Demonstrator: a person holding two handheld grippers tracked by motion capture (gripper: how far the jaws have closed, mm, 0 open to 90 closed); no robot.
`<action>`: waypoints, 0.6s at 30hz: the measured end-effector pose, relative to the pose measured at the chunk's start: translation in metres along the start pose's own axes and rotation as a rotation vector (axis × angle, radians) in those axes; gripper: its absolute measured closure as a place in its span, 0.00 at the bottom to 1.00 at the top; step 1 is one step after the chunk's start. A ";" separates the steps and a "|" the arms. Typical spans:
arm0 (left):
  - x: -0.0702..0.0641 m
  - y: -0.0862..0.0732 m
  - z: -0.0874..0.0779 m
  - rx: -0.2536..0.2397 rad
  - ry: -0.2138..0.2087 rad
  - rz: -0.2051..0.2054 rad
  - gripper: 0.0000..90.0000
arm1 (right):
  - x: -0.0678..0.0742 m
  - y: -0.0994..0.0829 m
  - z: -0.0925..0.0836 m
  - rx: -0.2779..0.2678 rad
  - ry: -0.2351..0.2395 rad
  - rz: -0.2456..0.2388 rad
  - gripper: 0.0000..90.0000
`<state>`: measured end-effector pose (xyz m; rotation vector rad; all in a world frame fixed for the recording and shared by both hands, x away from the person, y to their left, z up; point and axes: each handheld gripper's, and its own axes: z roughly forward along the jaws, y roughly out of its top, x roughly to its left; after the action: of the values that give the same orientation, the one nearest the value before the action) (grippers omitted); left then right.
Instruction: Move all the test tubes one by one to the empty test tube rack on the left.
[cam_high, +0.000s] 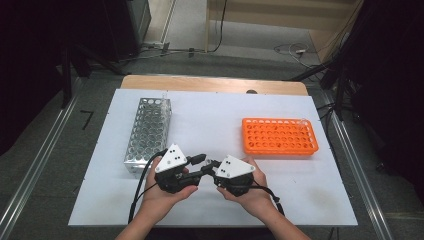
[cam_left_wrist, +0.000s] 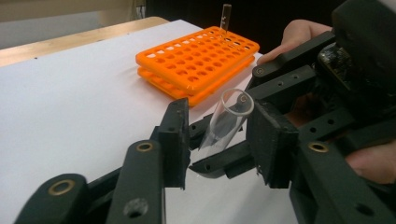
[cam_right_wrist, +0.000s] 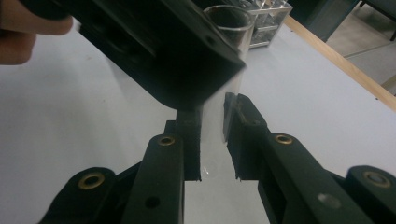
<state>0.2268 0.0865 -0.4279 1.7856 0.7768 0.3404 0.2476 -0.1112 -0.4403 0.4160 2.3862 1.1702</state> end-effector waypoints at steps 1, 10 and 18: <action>0.000 0.000 0.000 0.002 -0.002 0.001 0.69 | 0.001 0.000 0.000 -0.001 0.004 -0.004 0.82; -0.002 -0.001 0.001 0.009 -0.001 0.014 0.80 | 0.004 0.001 0.001 0.010 0.006 -0.004 0.82; -0.003 -0.001 0.001 0.014 0.029 0.037 0.84 | 0.003 0.001 0.002 0.010 0.010 0.001 0.82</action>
<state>0.2249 0.0846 -0.4286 1.8137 0.7692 0.3864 0.2459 -0.1079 -0.4417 0.4157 2.4017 1.1641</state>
